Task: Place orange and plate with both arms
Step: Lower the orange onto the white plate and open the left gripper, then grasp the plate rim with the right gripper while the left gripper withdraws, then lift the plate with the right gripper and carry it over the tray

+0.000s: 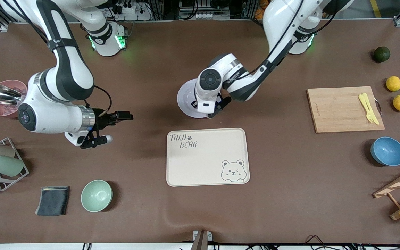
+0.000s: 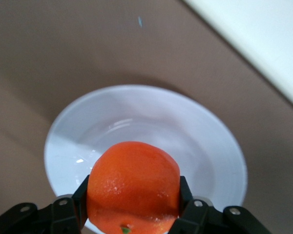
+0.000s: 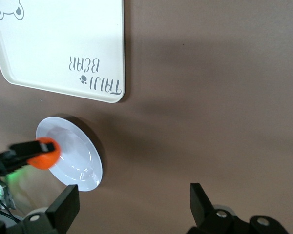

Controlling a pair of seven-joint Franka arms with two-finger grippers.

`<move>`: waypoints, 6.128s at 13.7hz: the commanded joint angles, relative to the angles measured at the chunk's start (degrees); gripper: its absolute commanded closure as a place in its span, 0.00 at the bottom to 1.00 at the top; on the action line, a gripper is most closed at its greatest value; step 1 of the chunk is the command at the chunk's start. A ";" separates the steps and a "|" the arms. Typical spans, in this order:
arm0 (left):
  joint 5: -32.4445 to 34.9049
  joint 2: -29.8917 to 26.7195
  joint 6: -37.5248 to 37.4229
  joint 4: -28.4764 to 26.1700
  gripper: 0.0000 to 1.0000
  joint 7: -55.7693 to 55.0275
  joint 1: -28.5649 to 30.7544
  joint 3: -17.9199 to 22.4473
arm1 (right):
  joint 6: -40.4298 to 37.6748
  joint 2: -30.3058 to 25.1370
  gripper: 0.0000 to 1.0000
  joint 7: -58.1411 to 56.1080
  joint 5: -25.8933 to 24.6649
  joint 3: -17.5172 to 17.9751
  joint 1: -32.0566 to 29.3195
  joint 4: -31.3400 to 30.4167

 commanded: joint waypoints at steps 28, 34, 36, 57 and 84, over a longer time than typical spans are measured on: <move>1.68 -34.27 -17.16 3.57 0.00 53.39 26.78 7.69 | 32.16 1.59 0.00 -24.47 53.44 0.76 20.05 -29.73; -7.37 -41.14 -29.03 3.66 0.00 75.39 26.34 20.44 | 33.65 3.79 0.00 -24.74 57.31 0.76 24.18 -29.38; -7.46 -43.15 -32.45 3.66 0.00 79.88 26.43 22.20 | 33.66 4.23 0.00 -24.83 57.41 0.76 24.72 -29.38; -0.96 -46.42 -37.75 3.04 0.00 84.91 23.70 23.62 | 34.71 4.93 1.00 -25.88 57.50 0.67 26.04 -28.32; 2.29 -47.12 -41.44 2.95 0.00 83.24 24.41 22.04 | 37.17 -4.21 1.00 -28.17 71.55 0.49 25.07 -28.94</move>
